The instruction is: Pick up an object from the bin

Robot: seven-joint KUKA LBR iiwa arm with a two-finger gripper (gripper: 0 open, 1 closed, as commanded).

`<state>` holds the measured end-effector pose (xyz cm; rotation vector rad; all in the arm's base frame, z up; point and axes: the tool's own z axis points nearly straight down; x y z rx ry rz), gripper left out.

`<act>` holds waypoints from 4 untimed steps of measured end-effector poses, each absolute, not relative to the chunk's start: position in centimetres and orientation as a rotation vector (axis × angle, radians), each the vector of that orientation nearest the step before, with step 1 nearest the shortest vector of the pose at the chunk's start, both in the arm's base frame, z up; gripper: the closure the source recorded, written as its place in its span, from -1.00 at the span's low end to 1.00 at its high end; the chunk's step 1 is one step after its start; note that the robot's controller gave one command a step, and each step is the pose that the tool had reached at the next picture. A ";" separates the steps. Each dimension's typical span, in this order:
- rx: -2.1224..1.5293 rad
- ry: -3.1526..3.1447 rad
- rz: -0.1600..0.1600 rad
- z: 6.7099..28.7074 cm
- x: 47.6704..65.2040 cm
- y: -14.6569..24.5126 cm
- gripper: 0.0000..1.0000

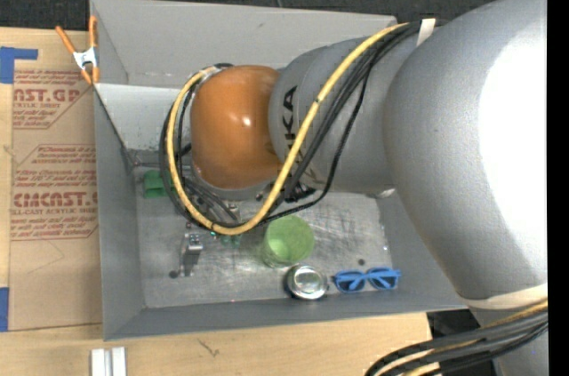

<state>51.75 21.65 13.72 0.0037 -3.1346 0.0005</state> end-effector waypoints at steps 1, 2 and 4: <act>0.624 -3.074 0.001 9.2 48.8 18.6 -1.00; 1.068 -2.955 0.002 12.5 48.6 10.4 -1.00; 1.302 -2.861 0.001 11.7 49.4 -3.5 -1.00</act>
Offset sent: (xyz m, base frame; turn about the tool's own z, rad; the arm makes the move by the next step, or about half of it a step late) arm -0.0283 -0.0302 -0.0428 -0.3977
